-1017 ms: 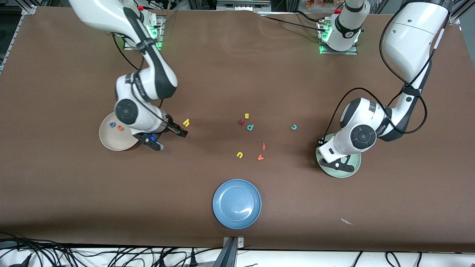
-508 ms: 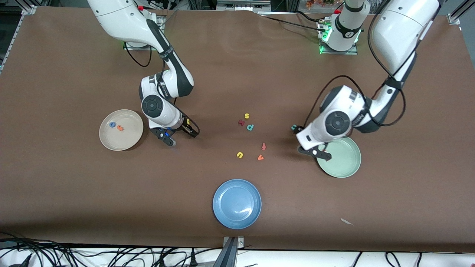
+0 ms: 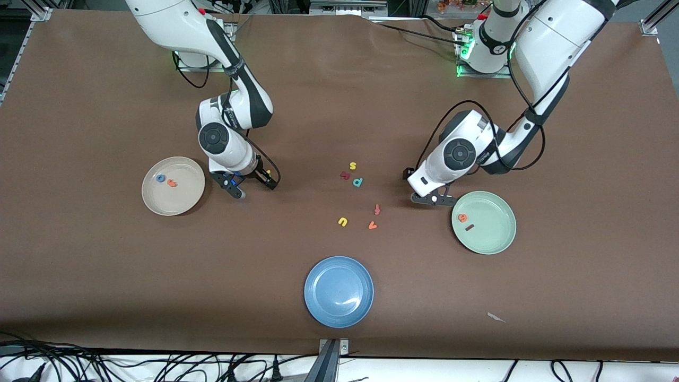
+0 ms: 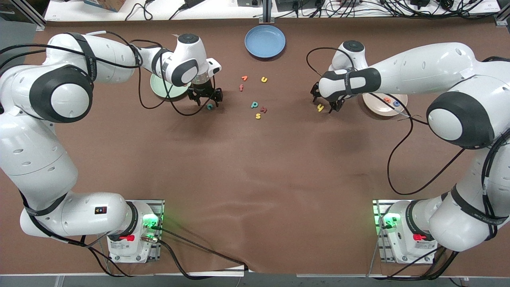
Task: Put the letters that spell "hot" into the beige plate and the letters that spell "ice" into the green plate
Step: 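Grasp the teal c with the left gripper while the right gripper reaches the 4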
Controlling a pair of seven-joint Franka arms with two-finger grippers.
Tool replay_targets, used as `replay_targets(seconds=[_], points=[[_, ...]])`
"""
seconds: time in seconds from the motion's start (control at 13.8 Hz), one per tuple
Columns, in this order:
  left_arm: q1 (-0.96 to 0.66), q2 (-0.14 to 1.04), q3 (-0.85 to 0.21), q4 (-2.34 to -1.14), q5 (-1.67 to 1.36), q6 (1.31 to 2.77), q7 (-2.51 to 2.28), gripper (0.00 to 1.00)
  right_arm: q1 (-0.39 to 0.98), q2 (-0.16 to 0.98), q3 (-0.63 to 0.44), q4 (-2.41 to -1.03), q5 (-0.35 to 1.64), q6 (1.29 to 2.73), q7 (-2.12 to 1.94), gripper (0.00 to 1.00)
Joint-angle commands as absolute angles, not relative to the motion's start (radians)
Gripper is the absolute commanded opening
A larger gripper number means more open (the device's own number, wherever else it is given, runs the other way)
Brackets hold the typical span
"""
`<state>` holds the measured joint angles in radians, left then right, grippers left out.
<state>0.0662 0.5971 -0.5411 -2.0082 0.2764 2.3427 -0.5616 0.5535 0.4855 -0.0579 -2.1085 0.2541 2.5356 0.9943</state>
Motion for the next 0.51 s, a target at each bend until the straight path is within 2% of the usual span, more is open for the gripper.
replay_targets(seconds=[0.0, 0.07, 0.44], points=[[0.046, 0.586, -0.543, -2.02, 0.31, 2.353, -0.641, 0.72, 0.56, 0.454, -0.046, -2.145, 0.258, 2.554, 1.019, 0.91], [0.051, 0.592, -0.543, -2.019, 0.31, 2.361, -0.646, 0.66, 0.56, 0.459, -0.048, -2.143, 0.258, 2.556, 1.016, 0.89], [0.077, 0.612, -0.537, -2.02, 0.31, 2.398, -0.66, 0.64, 0.558, 0.485, -0.049, -2.148, 0.256, 2.614, 1.008, 0.88]])
